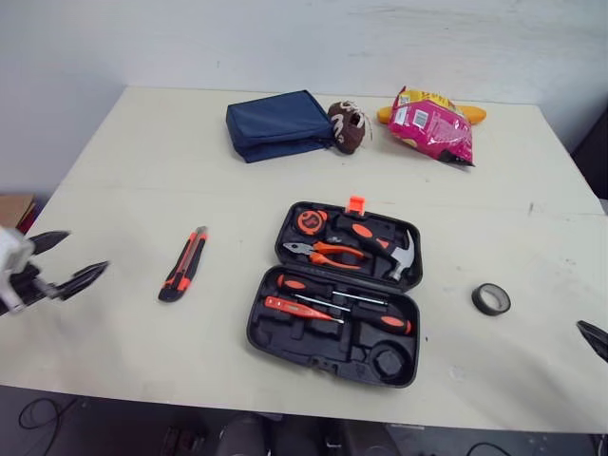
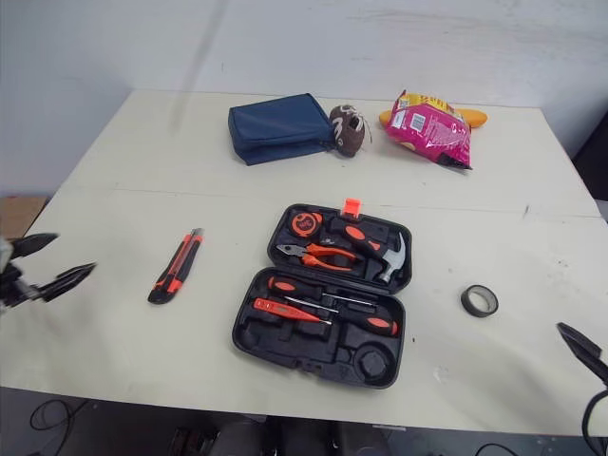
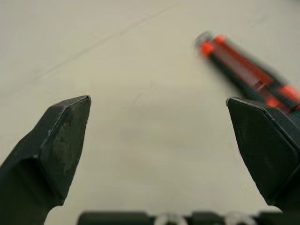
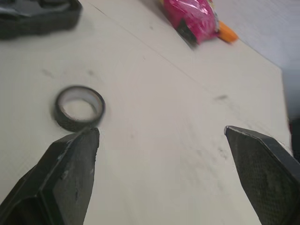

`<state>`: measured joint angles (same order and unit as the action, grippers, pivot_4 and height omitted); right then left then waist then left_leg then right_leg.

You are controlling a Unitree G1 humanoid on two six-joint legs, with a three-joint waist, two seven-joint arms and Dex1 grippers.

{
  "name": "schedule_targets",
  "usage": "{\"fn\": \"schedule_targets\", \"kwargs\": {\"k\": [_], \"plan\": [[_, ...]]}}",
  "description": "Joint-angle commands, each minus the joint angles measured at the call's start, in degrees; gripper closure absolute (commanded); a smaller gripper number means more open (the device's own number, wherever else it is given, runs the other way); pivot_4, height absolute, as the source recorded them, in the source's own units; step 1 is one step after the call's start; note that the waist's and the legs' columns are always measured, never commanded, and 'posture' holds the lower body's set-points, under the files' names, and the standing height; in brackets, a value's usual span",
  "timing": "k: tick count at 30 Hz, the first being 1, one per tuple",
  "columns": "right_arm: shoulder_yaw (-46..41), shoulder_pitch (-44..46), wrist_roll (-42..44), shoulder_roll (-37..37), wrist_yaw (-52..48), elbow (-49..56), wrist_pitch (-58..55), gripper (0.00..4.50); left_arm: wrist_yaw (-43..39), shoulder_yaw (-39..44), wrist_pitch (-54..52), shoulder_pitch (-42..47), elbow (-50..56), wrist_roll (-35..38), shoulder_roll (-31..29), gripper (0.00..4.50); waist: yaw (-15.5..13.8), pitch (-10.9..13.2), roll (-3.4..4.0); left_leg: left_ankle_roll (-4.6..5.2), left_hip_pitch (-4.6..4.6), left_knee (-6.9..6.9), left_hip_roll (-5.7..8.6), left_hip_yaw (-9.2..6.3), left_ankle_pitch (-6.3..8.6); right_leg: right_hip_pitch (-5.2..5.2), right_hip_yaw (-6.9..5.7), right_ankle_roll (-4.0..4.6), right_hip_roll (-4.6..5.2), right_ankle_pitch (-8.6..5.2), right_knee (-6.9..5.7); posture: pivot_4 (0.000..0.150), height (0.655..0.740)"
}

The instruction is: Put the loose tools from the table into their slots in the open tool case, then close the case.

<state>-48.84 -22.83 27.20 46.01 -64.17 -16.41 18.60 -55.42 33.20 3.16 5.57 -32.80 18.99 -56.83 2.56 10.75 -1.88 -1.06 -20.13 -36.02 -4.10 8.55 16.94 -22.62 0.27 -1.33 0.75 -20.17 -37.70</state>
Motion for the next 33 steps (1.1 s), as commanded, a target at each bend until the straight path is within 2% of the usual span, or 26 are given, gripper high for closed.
{"fn": "schedule_targets", "kwargs": {"k": [1,6,10,13,16,19,23,25,28,33], "plan": [[-3.13,-1.32,-0.56,1.24,0.69,-2.69,2.65,0.00,5.50,3.34,3.41,-1.09,-8.42,-2.08,-2.48,0.05,0.30,0.00,0.00,-0.01,-0.01,0.05,0.00,0.00,0.01,-0.03,0.00,0.02,0.01,-0.01,0.00,0.150,0.7400],[0.76,2.09,0.55,-0.23,2.84,0.95,0.72,0.00,4.41,3.09,3.86,-0.91,-7.87,-0.34,-2.07,0.05,0.66,-0.04,-0.08,-0.04,-0.02,0.04,-0.02,0.00,0.02,-0.01,-0.13,0.06,0.11,0.01,-0.03,0.150,0.7400],[6.82,6.40,1.74,-1.32,2.32,5.92,-2.42,0.00,5.77,3.56,-2.81,-2.91,0.57,2.02,-0.40,0.05,1.03,-0.05,-0.11,-0.19,0.00,0.05,-0.04,0.01,-0.01,-0.01,-0.19,0.16,0.13,0.12,-0.07,0.150,0.7400],[10.90,9.45,3.94,-2.32,1.55,10.17,-5.05,0.00,9.40,3.81,-12.87,-6.21,12.91,4.14,1.53,0.05,0.97,-0.01,-0.01,-0.08,-0.01,0.06,-0.03,0.00,-0.12,-0.05,-0.18,0.15,0.13,0.13,-0.15,0.150,0.7400],[17.16,16.95,6.35,-3.78,0.81,13.90,-7.10,0.00,16.54,3.60,-27.01,-8.74,29.60,7.80,4.55,0.05,1.00,0.00,-0.02,-0.10,-0.03,0.06,-0.04,-0.01,-0.12,-0.06,-0.18,0.14,0.10,0.12,-0.17,0.150,0.7400],[21.33,19.75,7.82,-4.98,-0.43,17.27,-9.71,0.00,24.86,3.78,-40.12,-7.46,41.99,10.59,6.84,0.05,0.81,0.00,-0.05,-0.09,-0.07,-0.05,-0.03,-0.07,-0.17,-0.06,-0.17,0.08,0.07,0.16,-0.23,0.150,0.7400],[27.51,22.80,9.21,-6.85,-2.72,21.65,-11.84,0.00,36.04,-0.28,-64.48,-2.72,59.15,18.19,9.26,0.05,0.04,-0.01,-0.06,-0.25,-0.11,-0.04,-0.03,-0.20,-0.26,-0.03,-0.14,0.02,-0.02,0.13,-0.19,0.150,0.7400],[29.17,24.65,9.68,-7.90,-2.89,22.33,-12.33,0.00,41.65,-0.80,-73.86,2.23,61.64,19.23,12.10,0.05,0.01,0.00,-0.06,-0.28,-0.11,-0.10,0.00,-0.17,-0.28,-0.01,-0.08,-0.02,-0.01,0.15,-0.20,0.150,0.7400],[30.89,25.54,9.80,-8.53,-4.99,22.89,-11.99,0.00,46.92,-2.85,-82.35,8.35,63.78,18.98,17.32,0.05,-0.06,0.00,-0.06,-0.36,-0.10,-0.19,0.02,-0.16,-0.33,0.02,-0.05,-0.04,-0.06,0.16,-0.21,0.150,0.7400],[32.77,24.83,8.29,-9.68,-9.27,20.64,-8.67,0.00,50.54,-9.81,-87.81,10.46,63.83,15.33,20.39,0.05,0.30,0.00,-0.07,-0.44,-0.07,-0.16,0.01,-0.14,-0.35,0.02,0.02,-0.04,-0.16,0.16,-0.20,0.150,0.7400]]}}
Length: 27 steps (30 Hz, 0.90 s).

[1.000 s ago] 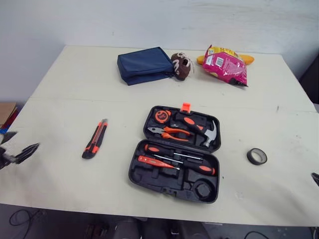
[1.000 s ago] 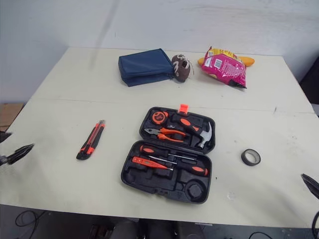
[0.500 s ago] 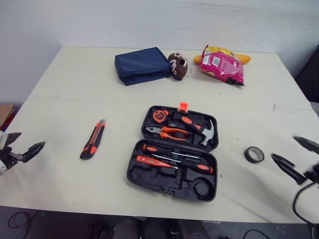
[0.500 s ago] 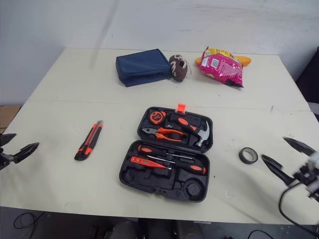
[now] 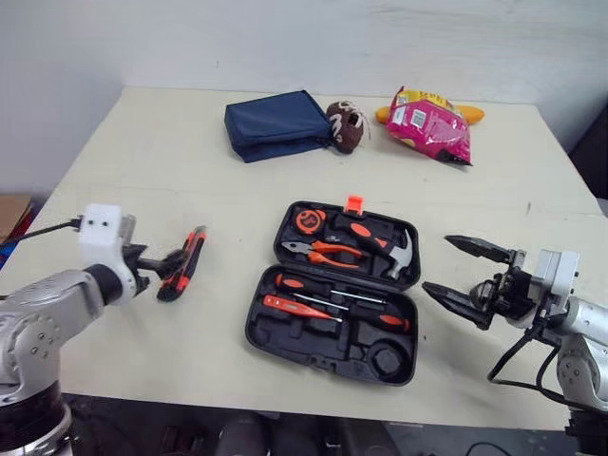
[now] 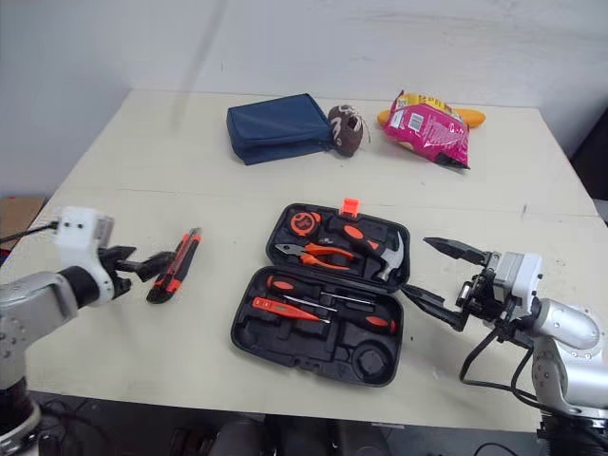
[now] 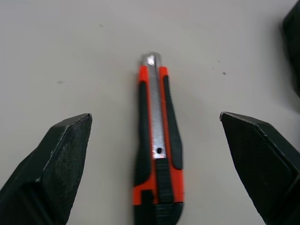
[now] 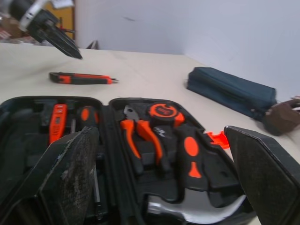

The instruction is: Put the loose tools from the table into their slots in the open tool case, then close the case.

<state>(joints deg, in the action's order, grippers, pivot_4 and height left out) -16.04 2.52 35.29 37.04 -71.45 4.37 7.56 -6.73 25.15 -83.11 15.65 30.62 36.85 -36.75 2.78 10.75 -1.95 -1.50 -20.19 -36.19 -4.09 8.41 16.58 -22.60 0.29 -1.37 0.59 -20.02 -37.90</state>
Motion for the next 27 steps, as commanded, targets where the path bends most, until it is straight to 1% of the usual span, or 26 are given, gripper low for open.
{"fn": "schedule_targets", "kwargs": {"k": [1,3,6,9,14,16,19,23,24,27], "plan": [[-0.08,-0.93,-0.17,-1.11,-2.77,-1.43,3.47,0.00,1.93,-2.53,-1.40,0.81,-0.59,-3.25,0.33,0.05,0.10,0.01,-0.01,-0.01,-0.02,0.00,-0.01,0.00,-0.01,-0.01,0.00,0.00,-0.02,0.00,0.00,0.150,0.7400],[-0.30,-1.68,-0.68,-1.77,-4.11,-3.51,5.46,0.00,1.44,-2.98,-1.36,2.07,-2.24,-3.64,1.09,0.05,0.04,0.01,-0.02,-0.03,-0.01,-0.01,-0.03,-0.01,-0.02,-0.02,0.00,0.00,-0.05,0.00,0.01,0.150,0.7400],[-0.66,-2.22,-1.02,-2.44,-5.34,-5.76,7.78,0.00,0.46,-5.89,0.80,2.77,-5.12,-5.76,-0.58,0.05,0.15,0.01,-0.02,-0.04,0.00,-0.10,-0.01,0.00,-0.04,0.01,0.01,0.01,-0.03,0.00,-0.03,0.150,0.7400],[-0.85,-2.56,-1.10,-2.67,-6.01,-7.08,9.23,0.00,0.05,-6.34,1.88,3.90,-7.33,-7.14,-0.78,0.05,0.28,0.01,-0.02,-0.02,0.03,-0.15,0.00,0.02,-0.04,0.04,0.04,0.01,-0.01,0.02,-0.08,0.150,0.7400],[-0.77,-4.59,-1.08,-3.06,-8.82,-9.53,13.22,0.00,-4.52,-11.21,1.94,5.77,-13.84,-7.07,-1.35,0.05,0.00,0.01,-0.02,-0.05,0.04,-0.13,0.01,-0.03,-0.07,0.05,0.02,0.01,-0.02,0.02,-0.10,0.150,0.7400],[-0.22,-5.08,-1.06,-2.95,-10.62,-9.60,14.58,0.00,-5.53,-12.19,3.95,6.14,-16.41,-8.20,-1.66,0.05,-0.14,-0.01,0.03,-0.05,0.05,-0.12,0.01,-0.02,-0.07,0.06,0.02,0.01,-0.01,0.02,-0.09,0.150,0.7400],[-0.30,-4.99,-0.61,-3.51,-10.77,-9.87,15.12,0.00,-8.32,-13.84,5.00,6.54,-18.79,-8.53,-2.90,0.86,-0.38,-0.05,0.12,-0.03,0.12,-0.15,0.05,-0.01,-0.10,0.11,0.02,0.01,0.04,0.02,-0.16,0.150,0.7400],[-0.17,-5.94,-0.45,-3.93,-10.42,-8.52,15.48,0.00,-10.18,-14.73,6.86,6.26,-20.65,-9.52,-3.80,2.69,-0.79,-0.07,0.15,-0.04,0.15,-0.14,0.06,-0.03,-0.14,0.12,0.03,0.03,0.05,0.03,-0.20,0.150,0.7400],[-0.09,-6.29,-0.40,-3.88,-9.87,-7.34,15.11,0.00,-10.71,-14.65,7.76,6.09,-20.79,-9.81,-4.20,3.01,-0.89,-0.09,0.17,-0.04,0.15,-0.13,0.06,-0.03,-0.14,0.12,0.02,0.03,0.06,0.03,-0.19,0.150,0.7400],[0.23,-7.19,-0.23,-3.55,-7.68,-2.98,13.21,0.00,-12.54,-13.95,12.81,5.99,-20.11,-10.95,-5.42,3.01,-1.05,-0.09,0.19,-0.03,0.12,-0.11,0.06,-0.03,-0.13,0.09,0.02,0.03,0.07,0.03,-0.19,0.150,0.7400]]}}
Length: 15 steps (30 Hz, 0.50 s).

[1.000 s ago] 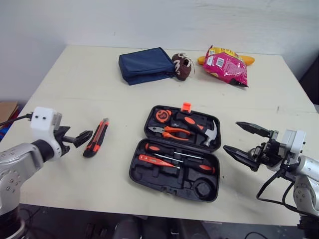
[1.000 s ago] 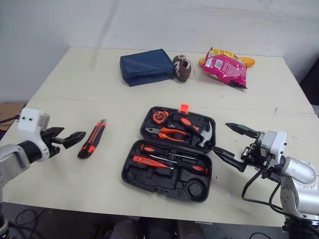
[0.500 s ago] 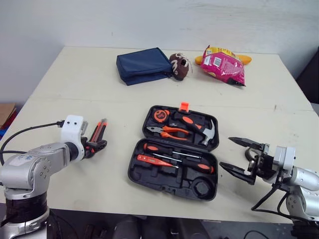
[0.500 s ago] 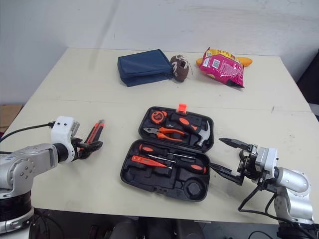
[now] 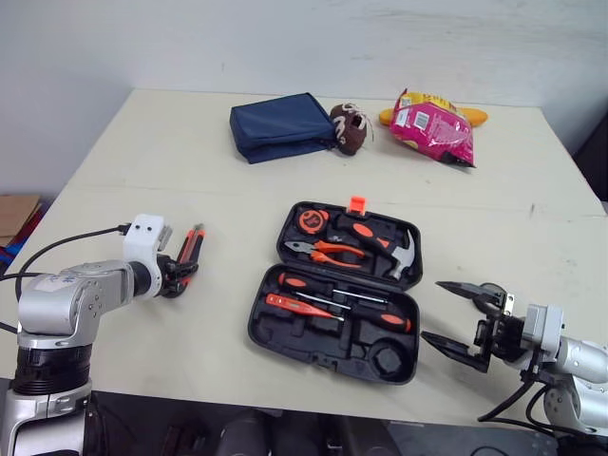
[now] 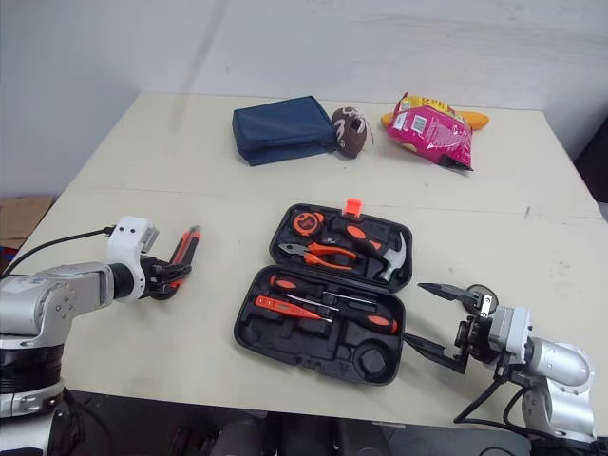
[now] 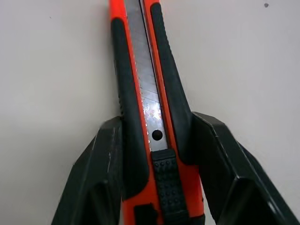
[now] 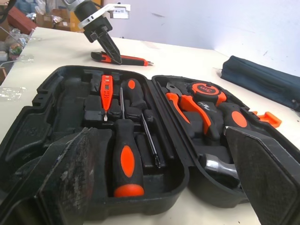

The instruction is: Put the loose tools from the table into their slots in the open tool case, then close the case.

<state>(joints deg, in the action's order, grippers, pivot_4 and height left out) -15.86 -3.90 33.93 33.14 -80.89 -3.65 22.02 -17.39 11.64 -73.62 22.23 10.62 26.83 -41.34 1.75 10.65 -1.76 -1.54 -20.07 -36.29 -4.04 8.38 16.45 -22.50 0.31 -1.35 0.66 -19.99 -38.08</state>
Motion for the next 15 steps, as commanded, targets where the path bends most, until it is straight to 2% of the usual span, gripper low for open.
{"fn": "schedule_targets", "kwargs": {"k": [1,5,7,9,12,13,15], "plan": [[0.14,-0.99,1.23,0.54,2.52,6.60,-2.03,0.00,-3.16,-0.21,6.10,-0.53,0.43,-1.27,-1.51,3.01,-0.03,0.00,-0.01,0.00,0.00,0.00,0.00,0.00,0.00,0.00,-0.01,0.00,0.00,0.00,0.00,0.150,0.7400],[0.21,-2.03,1.84,1.67,5.31,13.42,-5.96,0.00,-12.91,-0.49,19.17,-0.85,3.68,-1.71,-6.05,3.01,0.03,0.08,-0.16,-0.01,-0.09,0.00,-0.02,-0.02,-0.01,-0.06,-0.03,0.01,-0.01,0.00,0.00,0.150,0.7400],[0.02,-2.93,3.37,3.30,6.68,18.57,-9.50,0.00,-25.22,-3.40,31.42,-1.27,7.52,-2.46,-11.18,3.01,0.07,0.10,-0.16,-0.02,-0.12,0.06,-0.02,0.00,0.01,-0.10,-0.02,0.01,0.00,0.00,0.07,0.150,0.7400],[0.20,-3.26,4.02,4.42,7.33,21.24,-11.80,0.00,-32.40,-5.94,37.23,-0.99,9.04,-2.60,-14.08,3.01,-0.02,0.09,-0.15,-0.04,-0.19,0.16,-0.02,0.03,0.02,-0.18,-0.03,0.02,0.01,0.00,0.17,0.150,0.7400],[1.17,-2.90,3.48,5.28,7.40,21.77,-13.48,0.00,-45.63,-10.60,45.77,0.74,11.96,0.11,-14.87,3.01,-0.10,0.06,-0.10,0.00,-0.14,0.19,-0.02,0.09,0.12,-0.08,-0.03,0.03,0.02,-0.02,0.30,0.150,0.7400],[1.45,-2.64,3.12,5.34,7.61,21.65,-13.95,0.00,-50.19,-14.44,48.10,2.23,13.25,-0.62,-15.04,3.01,-0.10,0.06,-0.10,0.02,-0.15,0.19,-0.02,0.10,0.13,-0.08,-0.03,0.03,0.02,-0.02,0.33,0.150,0.7400],[1.79,-2.27,2.66,5.35,7.90,21.56,-14.51,0.00,-54.83,-18.75,50.43,4.02,13.92,-2.11,-15.20,3.01,-0.11,0.07,-0.11,0.05,-0.19,0.13,-0.01,0.12,0.14,-0.09,-0.02,0.02,-0.01,-0.03,0.33,0.150,0.7400]]}}
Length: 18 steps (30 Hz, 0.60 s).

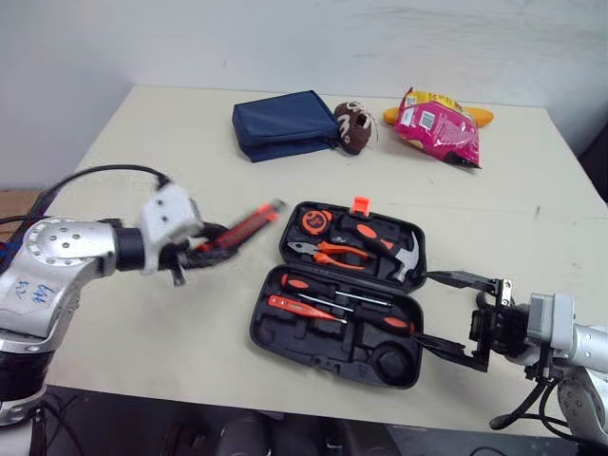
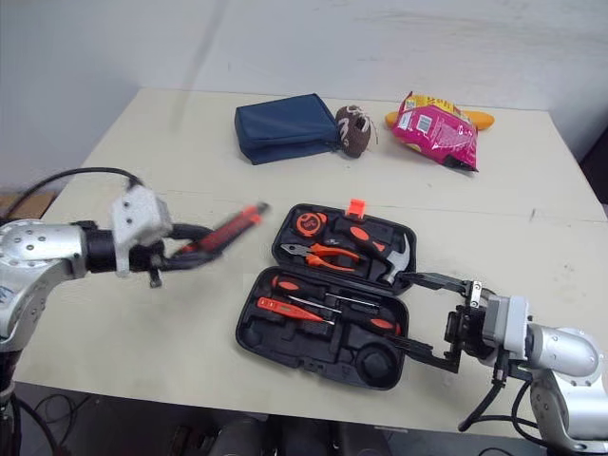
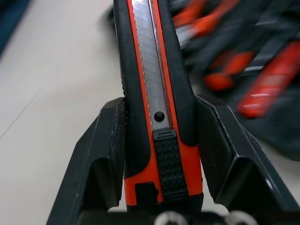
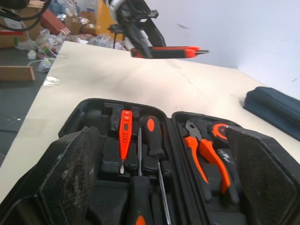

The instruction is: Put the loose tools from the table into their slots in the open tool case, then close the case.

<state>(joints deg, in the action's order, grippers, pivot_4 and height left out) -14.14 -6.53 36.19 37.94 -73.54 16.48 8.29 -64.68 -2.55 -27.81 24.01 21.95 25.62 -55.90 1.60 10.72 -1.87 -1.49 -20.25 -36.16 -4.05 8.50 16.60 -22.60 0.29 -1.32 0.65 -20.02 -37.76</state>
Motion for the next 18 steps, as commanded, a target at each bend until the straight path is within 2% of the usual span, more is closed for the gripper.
{"fn": "schedule_targets", "kwargs": {"k": [1,4,9,13,18], "plan": [[0.30,0.59,-0.03,0.69,0.77,1.28,-1.04,0.00,-8.97,-8.60,3.55,4.72,2.47,-2.95,-0.21,3.01,0.03,0.00,0.00,0.01,-0.01,-0.04,0.00,0.01,0.00,0.00,0.03,0.00,-0.03,0.00,-0.01,0.150,0.7400],[0.64,1.11,-0.70,0.82,1.02,1.10,-1.44,0.00,-11.31,-15.69,1.58,9.55,1.56,-7.11,0.93,3.01,0.07,0.01,-0.01,0.07,-0.02,-0.13,0.01,-0.02,-0.02,0.00,0.08,-0.02,-0.09,0.01,-0.06,0.150,0.7400],[-0.41,-0.59,-0.74,2.00,0.94,1.51,-3.06,0.00,-10.77,-26.57,-1.16,17.31,-0.51,-16.25,7.34,3.01,0.09,0.02,-0.02,0.13,-0.02,-0.23,0.02,-0.05,-0.05,0.01,0.11,-0.07,-0.12,0.02,-0.14,0.150,0.7400],[-1.83,-3.23,-0.30,3.61,0.82,2.61,-4.23,0.00,-11.08,-30.37,-4.99,19.54,-0.48,-19.12,9.70,3.01,0.20,0.02,-0.02,0.13,-0.05,-0.26,-0.01,-0.04,-0.05,0.00,0.13,-0.15,-0.14,-0.03,-0.15,0.150,0.7400],[-3.34,-5.70,0.66,4.46,1.56,4.44,-5.29,0.00,-10.97,-32.18,-4.61,20.34,-2.47,-21.86,11.68,3.01,0.17,0.02,-0.02,0.13,-0.05,-0.35,-0.05,-0.04,-0.06,0.00,0.14,-0.16,-0.15,-0.05,-0.21,0.150,0.7400]]}}
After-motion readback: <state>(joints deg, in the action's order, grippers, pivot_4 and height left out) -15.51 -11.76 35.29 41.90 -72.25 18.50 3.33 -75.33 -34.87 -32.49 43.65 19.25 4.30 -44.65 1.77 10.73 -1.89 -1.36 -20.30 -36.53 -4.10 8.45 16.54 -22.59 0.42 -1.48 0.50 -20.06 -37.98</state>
